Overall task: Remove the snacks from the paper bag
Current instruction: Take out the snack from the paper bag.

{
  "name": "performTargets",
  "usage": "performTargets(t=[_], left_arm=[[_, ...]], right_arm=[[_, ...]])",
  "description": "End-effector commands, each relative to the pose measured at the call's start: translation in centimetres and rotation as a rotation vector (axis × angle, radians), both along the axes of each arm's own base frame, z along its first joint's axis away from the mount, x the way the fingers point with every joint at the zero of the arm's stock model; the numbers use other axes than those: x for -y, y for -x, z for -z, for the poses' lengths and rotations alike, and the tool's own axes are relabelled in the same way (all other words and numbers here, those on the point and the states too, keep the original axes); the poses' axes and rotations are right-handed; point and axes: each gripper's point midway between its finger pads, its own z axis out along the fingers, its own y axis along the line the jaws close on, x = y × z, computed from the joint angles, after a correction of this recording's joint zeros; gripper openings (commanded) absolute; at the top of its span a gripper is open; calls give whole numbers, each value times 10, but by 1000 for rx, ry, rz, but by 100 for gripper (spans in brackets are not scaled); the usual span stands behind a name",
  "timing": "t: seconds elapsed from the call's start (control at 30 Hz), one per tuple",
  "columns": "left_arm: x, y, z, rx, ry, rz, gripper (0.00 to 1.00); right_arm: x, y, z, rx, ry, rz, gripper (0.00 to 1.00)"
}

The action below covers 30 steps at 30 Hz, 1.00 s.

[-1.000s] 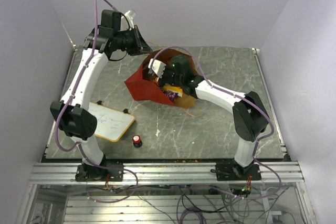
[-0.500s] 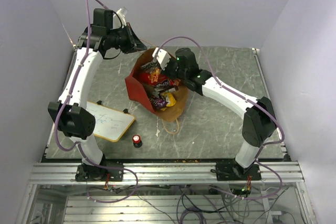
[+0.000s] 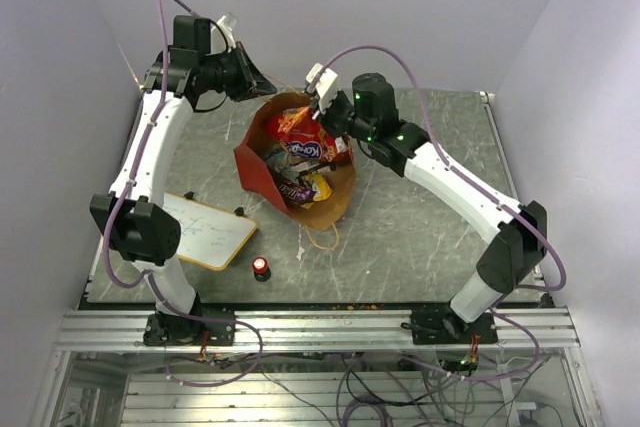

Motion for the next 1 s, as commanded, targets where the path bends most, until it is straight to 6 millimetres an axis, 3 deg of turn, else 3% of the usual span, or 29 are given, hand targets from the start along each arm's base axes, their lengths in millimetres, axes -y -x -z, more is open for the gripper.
performTargets(t=[0.0,0.17,0.33,0.6,0.8,0.97], left_arm=[[-5,-2,-19,38,35,-33,7],[-7,-2,-17,36,28,-45,7],[-10,-4,-13,26,18,-69,7],[-26,-8,-11,43,-64,-132,7],[-27,-5,-6,26,-72,-136,7],[-25,1,-8,21,-60,-123,7]], right_arm=[[0,25,-115,153,-253,-65,0],[2,42,-144,148,-345,-96,0],[13,57,-186,196,-403,-106,0],[57,76,-243,323,-487,6,0],[110,58,-260,424,-478,287,0],[161,22,-237,445,-377,599,0]])
